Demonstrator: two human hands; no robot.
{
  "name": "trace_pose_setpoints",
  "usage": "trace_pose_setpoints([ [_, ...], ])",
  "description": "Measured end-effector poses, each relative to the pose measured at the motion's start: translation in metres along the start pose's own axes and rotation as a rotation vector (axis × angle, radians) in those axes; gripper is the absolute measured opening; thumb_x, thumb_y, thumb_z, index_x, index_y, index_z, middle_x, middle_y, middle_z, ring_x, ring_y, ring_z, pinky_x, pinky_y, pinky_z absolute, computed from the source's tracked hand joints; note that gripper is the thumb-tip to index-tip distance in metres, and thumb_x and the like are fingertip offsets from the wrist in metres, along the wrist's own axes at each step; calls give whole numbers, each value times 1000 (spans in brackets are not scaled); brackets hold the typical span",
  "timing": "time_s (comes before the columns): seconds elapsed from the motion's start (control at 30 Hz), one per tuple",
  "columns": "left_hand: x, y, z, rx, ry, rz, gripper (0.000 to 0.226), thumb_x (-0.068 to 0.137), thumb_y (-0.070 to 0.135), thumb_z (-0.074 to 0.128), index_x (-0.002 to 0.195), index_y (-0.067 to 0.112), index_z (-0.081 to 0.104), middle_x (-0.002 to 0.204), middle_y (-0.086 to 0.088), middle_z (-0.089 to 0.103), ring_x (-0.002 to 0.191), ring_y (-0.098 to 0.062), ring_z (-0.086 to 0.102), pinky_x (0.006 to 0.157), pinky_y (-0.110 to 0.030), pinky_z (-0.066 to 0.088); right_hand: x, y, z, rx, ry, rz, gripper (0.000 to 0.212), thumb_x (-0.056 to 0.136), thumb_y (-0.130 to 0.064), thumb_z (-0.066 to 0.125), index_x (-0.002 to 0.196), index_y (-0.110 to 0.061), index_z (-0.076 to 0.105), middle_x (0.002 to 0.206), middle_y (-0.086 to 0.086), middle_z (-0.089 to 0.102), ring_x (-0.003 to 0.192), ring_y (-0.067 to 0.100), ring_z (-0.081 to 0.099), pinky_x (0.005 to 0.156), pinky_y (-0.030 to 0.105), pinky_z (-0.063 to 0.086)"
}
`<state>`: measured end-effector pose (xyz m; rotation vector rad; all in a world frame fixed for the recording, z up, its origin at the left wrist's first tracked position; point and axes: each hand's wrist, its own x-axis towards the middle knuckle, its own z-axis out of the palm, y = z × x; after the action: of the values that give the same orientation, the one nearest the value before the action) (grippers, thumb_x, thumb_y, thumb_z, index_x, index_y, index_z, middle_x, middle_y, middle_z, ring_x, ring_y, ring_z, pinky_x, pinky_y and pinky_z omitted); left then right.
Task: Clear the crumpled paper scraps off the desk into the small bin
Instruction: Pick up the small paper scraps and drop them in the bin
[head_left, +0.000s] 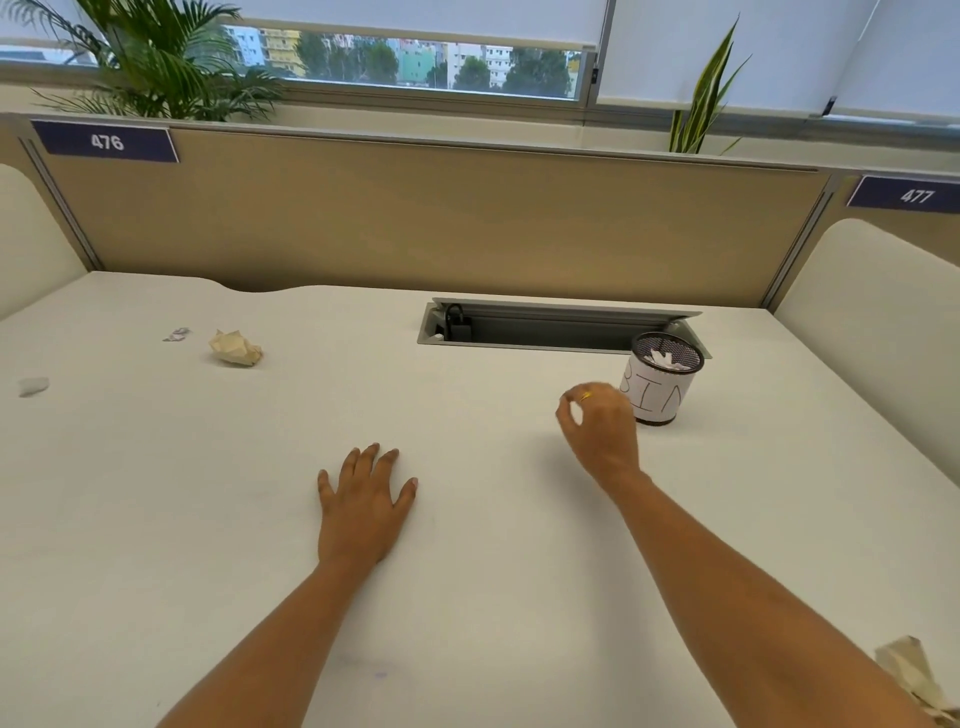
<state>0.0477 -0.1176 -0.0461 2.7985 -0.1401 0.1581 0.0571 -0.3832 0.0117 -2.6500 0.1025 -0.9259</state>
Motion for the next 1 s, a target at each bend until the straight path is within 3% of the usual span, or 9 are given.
trace_pose_setpoints([
  [0.2,-11,-5,-4,-4,-7,23,52,94,46,31,141,25,26,154,1,21,143,-14,12,118,-43,7,-49,-30,24,43,-284,-34,16,86,-8,56,89,3,68,95,15,72,96,30,63,89,38,45],
  [0.4,-10,-36,-18,24,-21,-46,57,93,50,32,140,20,24,153,-1,23,144,-17,9,114,-54,8,-52,-79,37,56,-344,-131,18,88,-9,53,91,2,68,98,13,71,98,28,62,92,34,44],
  [0.8,27,-210,-87,-11,59,-290,55,92,42,40,137,13,31,151,-9,26,142,-22,15,113,-56,12,-23,-240,118,124,-560,-344,24,91,-14,47,103,-5,66,113,6,67,106,23,57,91,32,44],
  [1.0,61,-285,-111,-60,109,-334,55,92,37,46,136,7,34,150,-15,27,142,-27,17,115,-51,14,-7,-321,165,56,-658,-489,25,91,-14,43,100,-4,64,110,7,65,104,25,56,85,36,46],
])
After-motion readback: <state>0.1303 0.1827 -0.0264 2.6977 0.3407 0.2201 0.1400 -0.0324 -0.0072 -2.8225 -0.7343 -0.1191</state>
